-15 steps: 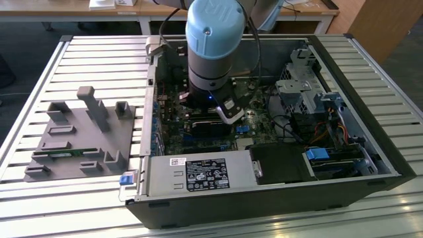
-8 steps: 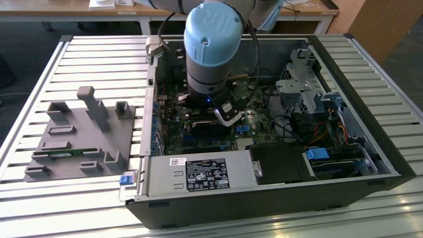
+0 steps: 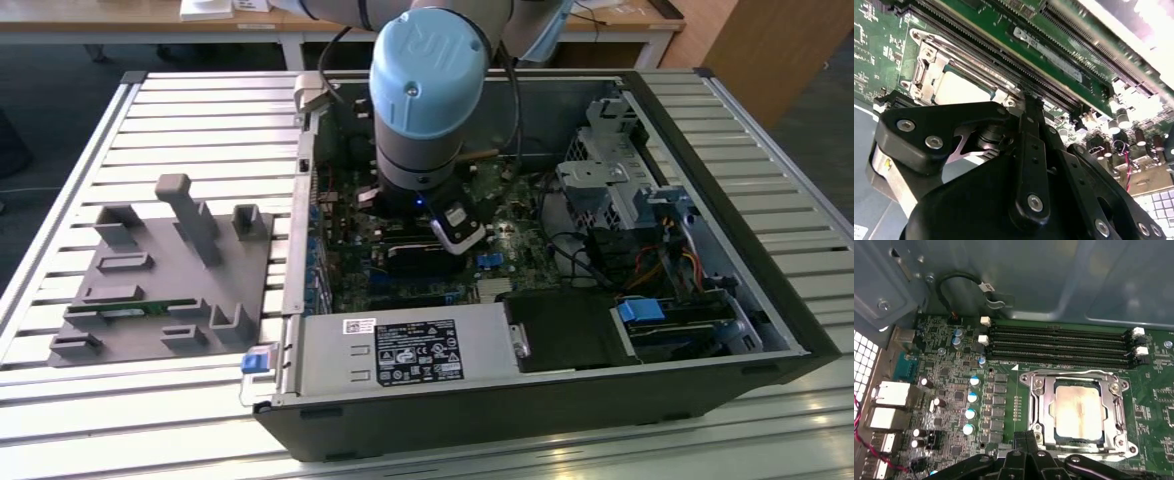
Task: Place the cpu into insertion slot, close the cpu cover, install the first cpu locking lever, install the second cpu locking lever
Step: 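Install the second cpu locking lever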
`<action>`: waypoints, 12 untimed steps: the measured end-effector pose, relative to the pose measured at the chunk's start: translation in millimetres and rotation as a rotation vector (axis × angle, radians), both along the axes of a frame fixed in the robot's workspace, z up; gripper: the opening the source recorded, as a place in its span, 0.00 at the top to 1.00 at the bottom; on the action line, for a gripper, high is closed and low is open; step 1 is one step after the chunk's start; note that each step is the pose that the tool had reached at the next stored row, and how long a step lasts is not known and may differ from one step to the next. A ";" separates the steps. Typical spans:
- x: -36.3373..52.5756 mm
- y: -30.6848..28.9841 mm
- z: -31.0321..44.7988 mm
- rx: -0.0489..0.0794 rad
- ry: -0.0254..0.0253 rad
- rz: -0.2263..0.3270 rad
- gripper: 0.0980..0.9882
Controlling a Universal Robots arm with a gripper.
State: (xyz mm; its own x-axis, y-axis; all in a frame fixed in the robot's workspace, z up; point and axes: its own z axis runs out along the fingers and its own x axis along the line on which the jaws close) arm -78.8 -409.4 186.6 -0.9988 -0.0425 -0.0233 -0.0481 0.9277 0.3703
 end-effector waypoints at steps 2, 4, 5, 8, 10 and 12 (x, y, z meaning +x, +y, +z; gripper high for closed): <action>-1.0 1.5 -1.0 0.005 -0.0002 0.000 0.99; -1.7 1.7 -1.0 0.006 0.0001 0.000 0.99; -1.7 1.7 -1.0 0.006 0.0001 0.000 0.99; -1.8 1.7 1.4 0.006 0.0000 0.000 0.99; -1.8 1.8 5.8 0.006 0.0000 0.000 0.99; -1.8 1.9 9.5 0.006 0.0000 0.000 0.99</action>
State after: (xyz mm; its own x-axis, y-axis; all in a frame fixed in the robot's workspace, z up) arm -80.6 -407.5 196.1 -0.9988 -0.0424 -0.0235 -0.0481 0.9253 0.3762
